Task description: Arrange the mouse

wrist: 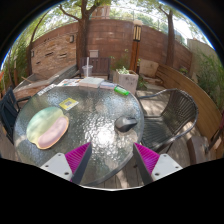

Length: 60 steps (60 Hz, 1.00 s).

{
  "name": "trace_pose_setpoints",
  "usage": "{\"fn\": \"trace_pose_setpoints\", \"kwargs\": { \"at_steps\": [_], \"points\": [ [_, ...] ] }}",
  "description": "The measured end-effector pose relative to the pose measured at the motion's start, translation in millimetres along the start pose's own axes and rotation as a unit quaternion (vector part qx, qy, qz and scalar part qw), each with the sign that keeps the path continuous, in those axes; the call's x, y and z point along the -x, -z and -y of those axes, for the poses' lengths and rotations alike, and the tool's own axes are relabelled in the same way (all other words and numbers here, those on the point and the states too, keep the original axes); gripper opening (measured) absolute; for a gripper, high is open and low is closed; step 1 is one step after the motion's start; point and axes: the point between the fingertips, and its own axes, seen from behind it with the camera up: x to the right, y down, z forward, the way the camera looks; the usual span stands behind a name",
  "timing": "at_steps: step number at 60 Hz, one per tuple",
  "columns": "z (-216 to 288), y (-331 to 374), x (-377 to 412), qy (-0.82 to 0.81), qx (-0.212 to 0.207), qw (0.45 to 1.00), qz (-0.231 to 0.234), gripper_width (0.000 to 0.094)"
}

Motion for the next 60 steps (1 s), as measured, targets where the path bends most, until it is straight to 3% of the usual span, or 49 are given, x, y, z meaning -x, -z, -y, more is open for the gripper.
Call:
{"fn": "trace_pose_setpoints", "kwargs": {
  "at_steps": [16,27,33,37,40,54,60],
  "points": [
    [31,-122,-34,-0.050,0.014,0.998,0.027,0.0844],
    [54,-155,-32,-0.067,0.014,0.997,0.020,0.0832],
    [62,-171,-30,-0.060,0.020,0.998,0.006,0.0745],
    [64,-177,-33,-0.049,0.023,0.998,-0.012,0.0634],
    [67,-180,-25,-0.047,0.023,0.999,-0.001,0.0500],
    [65,-173,-32,-0.043,0.031,0.998,-0.025,0.0356],
    [88,-152,-42,-0.050,0.008,0.997,-0.053,0.0357]
  ]
}}
